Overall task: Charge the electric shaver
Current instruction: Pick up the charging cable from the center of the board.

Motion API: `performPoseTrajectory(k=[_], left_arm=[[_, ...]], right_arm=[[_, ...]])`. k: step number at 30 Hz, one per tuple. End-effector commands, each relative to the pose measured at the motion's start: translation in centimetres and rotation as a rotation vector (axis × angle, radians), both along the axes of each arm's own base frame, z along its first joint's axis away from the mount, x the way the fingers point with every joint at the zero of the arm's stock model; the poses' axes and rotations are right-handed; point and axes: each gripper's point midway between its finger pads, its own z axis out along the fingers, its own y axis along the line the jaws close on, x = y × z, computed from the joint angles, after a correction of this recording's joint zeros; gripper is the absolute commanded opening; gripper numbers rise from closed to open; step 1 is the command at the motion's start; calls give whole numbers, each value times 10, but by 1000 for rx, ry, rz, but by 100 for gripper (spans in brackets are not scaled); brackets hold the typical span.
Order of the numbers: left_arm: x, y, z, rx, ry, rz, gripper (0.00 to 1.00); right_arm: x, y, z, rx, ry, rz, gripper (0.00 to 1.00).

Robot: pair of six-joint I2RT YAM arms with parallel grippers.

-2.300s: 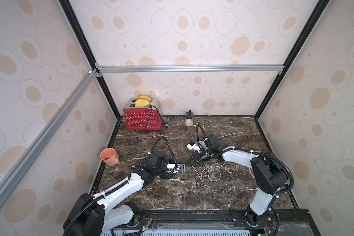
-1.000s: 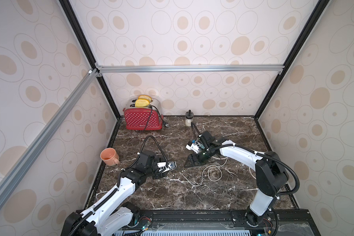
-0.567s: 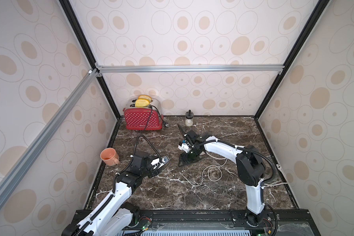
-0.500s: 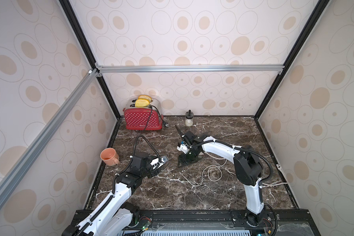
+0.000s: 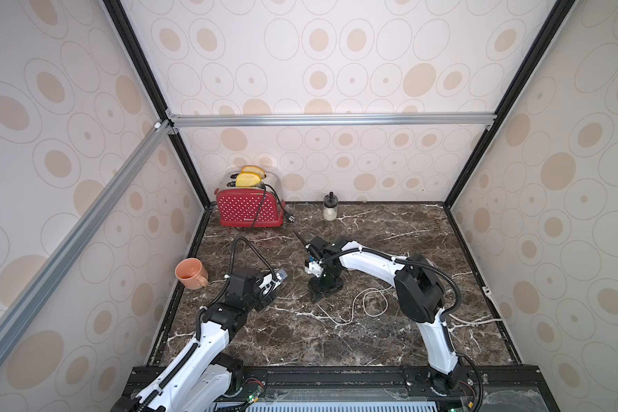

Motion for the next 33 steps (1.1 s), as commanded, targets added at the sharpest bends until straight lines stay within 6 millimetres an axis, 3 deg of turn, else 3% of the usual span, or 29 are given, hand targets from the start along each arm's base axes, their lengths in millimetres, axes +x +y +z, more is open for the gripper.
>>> performPoseTrajectory(k=[1,15,23,33], left_arm=[[8,0,10,-26,-42,18,0],[7,-1,8,-29,-43,12,0],[7,-1,9,-32,-45,10,0],[7,-2,8,-34,-39,7,0]], right_arm=[[-9,1,-7,-47,17,15,61],[2,5,-19,-90,-30,-34,38],[3,9,-25,-82,-19,-43,37],[5,7,-19,-79,-40,-40,20]])
